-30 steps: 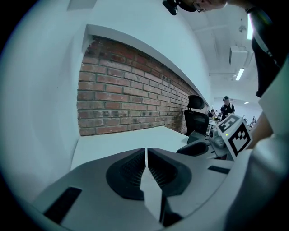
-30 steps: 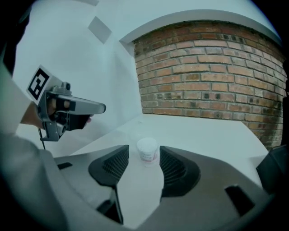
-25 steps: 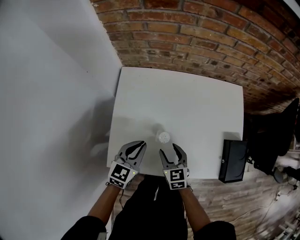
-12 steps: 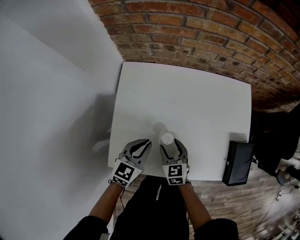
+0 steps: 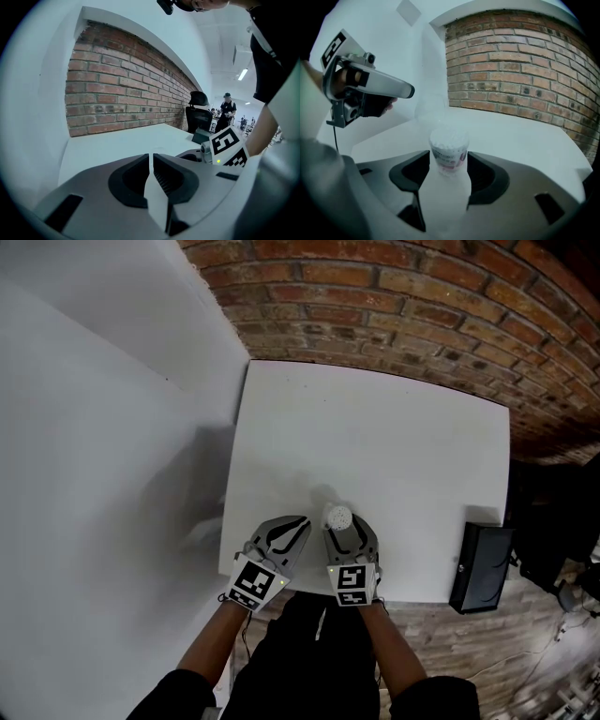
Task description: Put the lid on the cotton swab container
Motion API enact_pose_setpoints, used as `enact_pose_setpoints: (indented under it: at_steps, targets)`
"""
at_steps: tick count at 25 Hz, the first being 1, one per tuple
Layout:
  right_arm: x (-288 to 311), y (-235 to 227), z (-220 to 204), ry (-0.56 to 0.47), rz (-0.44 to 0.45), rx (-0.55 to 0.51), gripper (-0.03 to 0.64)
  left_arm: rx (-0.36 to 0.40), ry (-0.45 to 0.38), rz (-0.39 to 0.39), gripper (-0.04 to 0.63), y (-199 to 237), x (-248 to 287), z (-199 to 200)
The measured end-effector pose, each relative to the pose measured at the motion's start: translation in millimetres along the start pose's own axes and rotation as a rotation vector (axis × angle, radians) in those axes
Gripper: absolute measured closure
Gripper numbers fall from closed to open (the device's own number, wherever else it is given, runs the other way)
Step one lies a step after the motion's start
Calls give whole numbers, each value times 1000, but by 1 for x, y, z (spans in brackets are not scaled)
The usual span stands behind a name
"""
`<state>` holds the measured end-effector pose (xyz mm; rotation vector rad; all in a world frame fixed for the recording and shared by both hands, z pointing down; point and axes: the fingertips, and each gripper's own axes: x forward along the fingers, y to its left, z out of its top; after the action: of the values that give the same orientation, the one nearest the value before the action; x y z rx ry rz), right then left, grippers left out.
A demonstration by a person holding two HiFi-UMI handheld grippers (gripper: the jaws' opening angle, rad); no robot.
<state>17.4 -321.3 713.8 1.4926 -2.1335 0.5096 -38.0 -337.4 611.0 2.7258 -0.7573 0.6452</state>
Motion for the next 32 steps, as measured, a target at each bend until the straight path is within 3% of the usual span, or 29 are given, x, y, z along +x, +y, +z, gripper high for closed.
enact_pose_setpoints:
  at_steps: [32]
  targets:
    - [7, -3, -9, 50, -9, -39, 380, 25, 31, -72, 578, -10, 26, -5]
